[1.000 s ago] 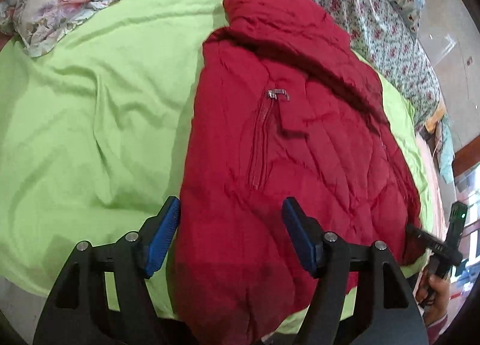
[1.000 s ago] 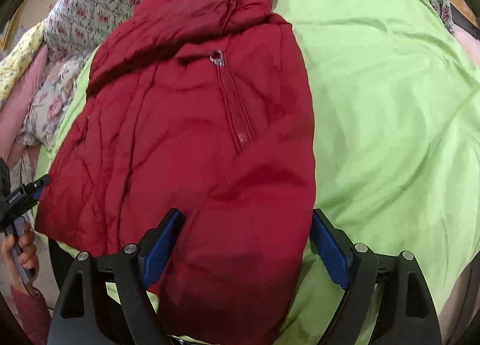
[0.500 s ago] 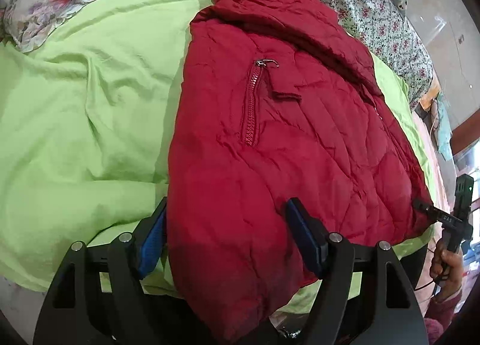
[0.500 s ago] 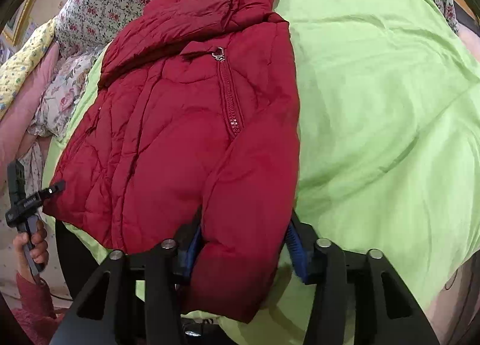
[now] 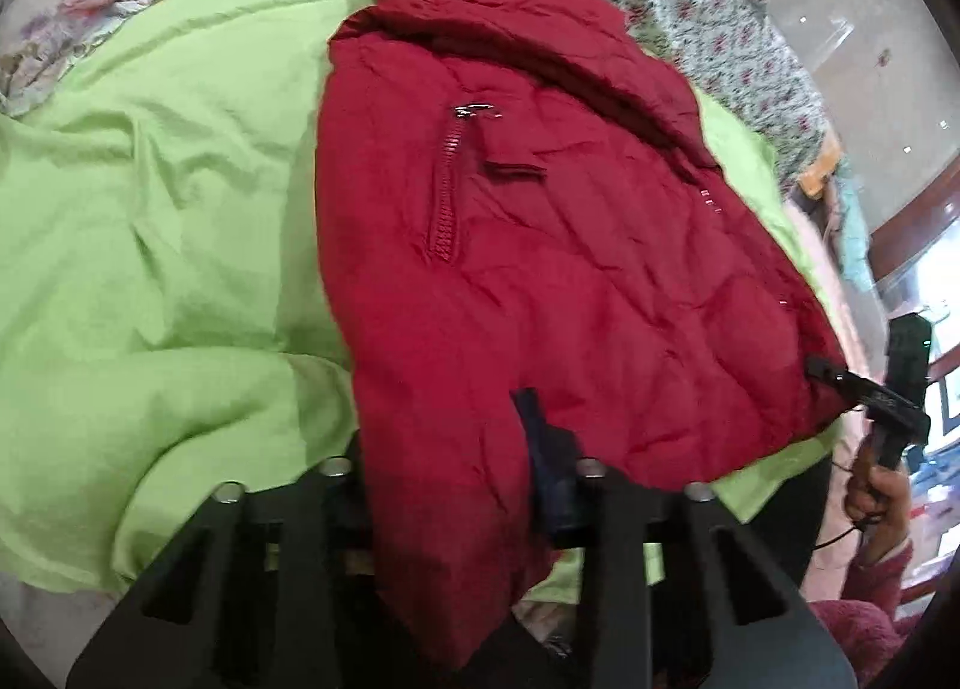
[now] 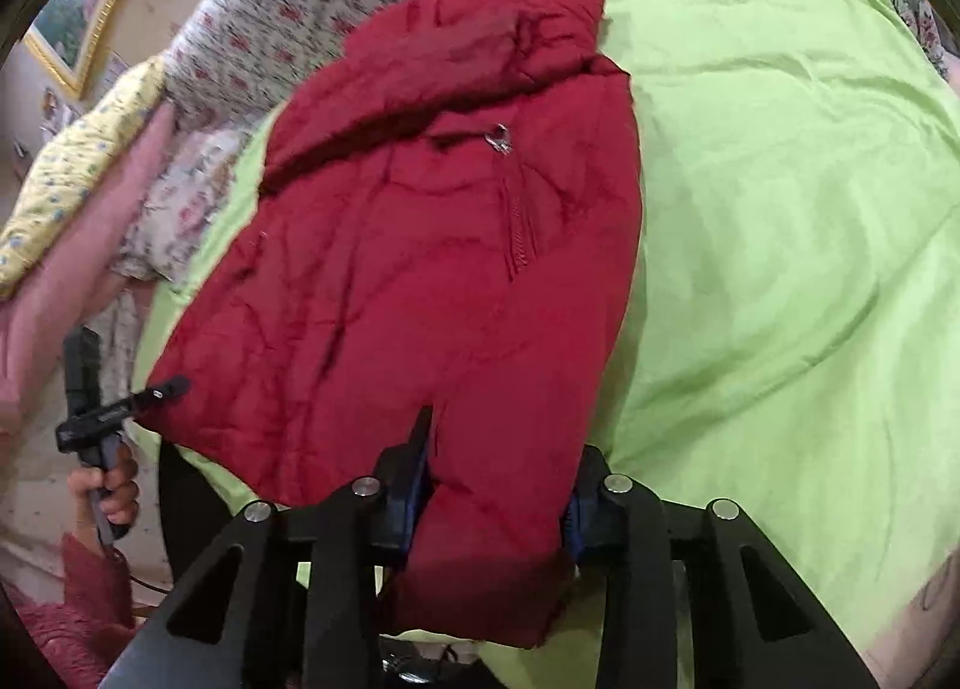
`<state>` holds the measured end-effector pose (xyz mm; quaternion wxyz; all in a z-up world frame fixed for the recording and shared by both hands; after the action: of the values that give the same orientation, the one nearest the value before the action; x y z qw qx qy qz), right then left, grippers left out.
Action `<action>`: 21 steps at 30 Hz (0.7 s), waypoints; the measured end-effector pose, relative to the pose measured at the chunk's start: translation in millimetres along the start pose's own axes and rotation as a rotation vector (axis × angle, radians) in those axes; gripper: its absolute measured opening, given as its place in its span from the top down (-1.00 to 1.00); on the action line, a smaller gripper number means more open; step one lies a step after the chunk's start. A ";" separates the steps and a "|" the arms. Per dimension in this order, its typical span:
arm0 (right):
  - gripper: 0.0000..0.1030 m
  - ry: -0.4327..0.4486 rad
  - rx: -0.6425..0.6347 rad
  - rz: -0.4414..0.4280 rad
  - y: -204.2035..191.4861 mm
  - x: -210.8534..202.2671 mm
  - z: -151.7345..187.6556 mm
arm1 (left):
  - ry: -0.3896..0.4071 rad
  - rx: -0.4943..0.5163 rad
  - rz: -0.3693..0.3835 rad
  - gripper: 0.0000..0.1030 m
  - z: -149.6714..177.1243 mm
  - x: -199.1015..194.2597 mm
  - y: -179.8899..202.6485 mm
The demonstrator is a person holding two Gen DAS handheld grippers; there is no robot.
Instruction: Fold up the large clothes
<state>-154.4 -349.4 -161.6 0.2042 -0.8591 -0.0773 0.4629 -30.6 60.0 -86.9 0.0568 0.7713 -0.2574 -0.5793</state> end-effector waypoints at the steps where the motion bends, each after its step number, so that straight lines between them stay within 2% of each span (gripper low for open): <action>1: 0.38 0.006 0.004 -0.009 -0.5 -1.0 -0.2 | 0.010 0.004 0.006 0.52 0.7 -1.9 1.3; 6: 0.45 0.029 0.009 -0.056 -3.4 -11.6 0.4 | 0.047 0.010 0.044 0.63 2.6 -15.7 5.1; 11: 0.48 0.055 0.013 -0.105 -1.6 -22.9 -2.8 | 0.094 0.013 0.093 0.64 -4.8 -37.0 9.1; 15: 0.50 0.123 0.034 -0.187 1.6 -34.9 -19.7 | 0.158 0.017 0.121 0.65 -27.0 -54.0 17.8; 21: 0.52 0.244 0.046 -0.256 1.0 -51.8 -52.6 | 0.288 0.022 0.145 0.66 -67.9 -81.6 35.4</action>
<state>-140.0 -381.7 -96.8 0.2890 -0.8871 -0.1502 0.3270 4.3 53.0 19.2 0.1264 0.8264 -0.3081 -0.4541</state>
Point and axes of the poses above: each gripper's, at about its wrist camera, not at the fingertips, and x roughly the way its jaws point, y to its right, z to its underside, the point moved 4 cm from there along x, roughly the way its jaws point, and after that the axes turned 6 degrees about -y, right-handed, at the moved point
